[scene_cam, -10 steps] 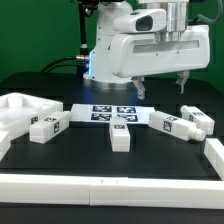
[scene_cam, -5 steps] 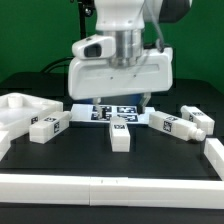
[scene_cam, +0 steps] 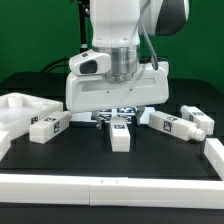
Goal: Assemble desk
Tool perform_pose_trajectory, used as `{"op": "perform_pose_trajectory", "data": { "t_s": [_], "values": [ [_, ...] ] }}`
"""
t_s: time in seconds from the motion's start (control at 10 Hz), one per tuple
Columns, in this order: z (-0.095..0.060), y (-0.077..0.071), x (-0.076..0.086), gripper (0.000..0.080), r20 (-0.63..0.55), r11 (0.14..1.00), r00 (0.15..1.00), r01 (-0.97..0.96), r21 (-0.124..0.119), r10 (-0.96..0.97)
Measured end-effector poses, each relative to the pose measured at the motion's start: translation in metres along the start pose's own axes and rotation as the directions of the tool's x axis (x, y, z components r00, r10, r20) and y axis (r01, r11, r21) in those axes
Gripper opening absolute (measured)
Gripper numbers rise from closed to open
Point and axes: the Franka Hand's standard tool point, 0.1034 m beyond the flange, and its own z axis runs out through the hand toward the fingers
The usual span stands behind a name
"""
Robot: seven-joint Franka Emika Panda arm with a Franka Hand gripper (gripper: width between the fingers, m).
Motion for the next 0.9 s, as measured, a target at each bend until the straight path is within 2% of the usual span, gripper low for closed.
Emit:
{"op": "perform_pose_trajectory", "data": {
  "t_s": [0.1, 0.2, 0.3, 0.4, 0.5, 0.7, 0.8, 0.9],
  "values": [
    [0.000, 0.000, 0.000, 0.0388, 0.000, 1.000, 1.000, 0.000, 0.000, 0.000],
    [0.000, 0.000, 0.000, 0.0388, 0.000, 1.000, 1.000, 0.000, 0.000, 0.000],
    [0.000, 0.000, 0.000, 0.0284, 0.000, 1.000, 1.000, 0.000, 0.000, 0.000],
    [0.000, 0.000, -0.001, 0.0284, 0.001, 1.000, 1.000, -0.002, 0.000, 0.002],
    [-0.005, -0.005, -0.010, 0.0284, 0.012, 0.997, 0.997, -0.079, 0.001, 0.079],
    [-0.019, -0.013, -0.037, 0.0284, 0.046, 0.992, 0.991, -0.124, 0.007, 0.124],
    [-0.023, -0.015, -0.047, 0.0284, 0.048, 0.992, 0.991, -0.123, 0.004, 0.123],
    [-0.020, -0.020, -0.062, 0.0284, 0.040, 0.992, 0.991, -0.124, -0.007, 0.124]
  ]
}}
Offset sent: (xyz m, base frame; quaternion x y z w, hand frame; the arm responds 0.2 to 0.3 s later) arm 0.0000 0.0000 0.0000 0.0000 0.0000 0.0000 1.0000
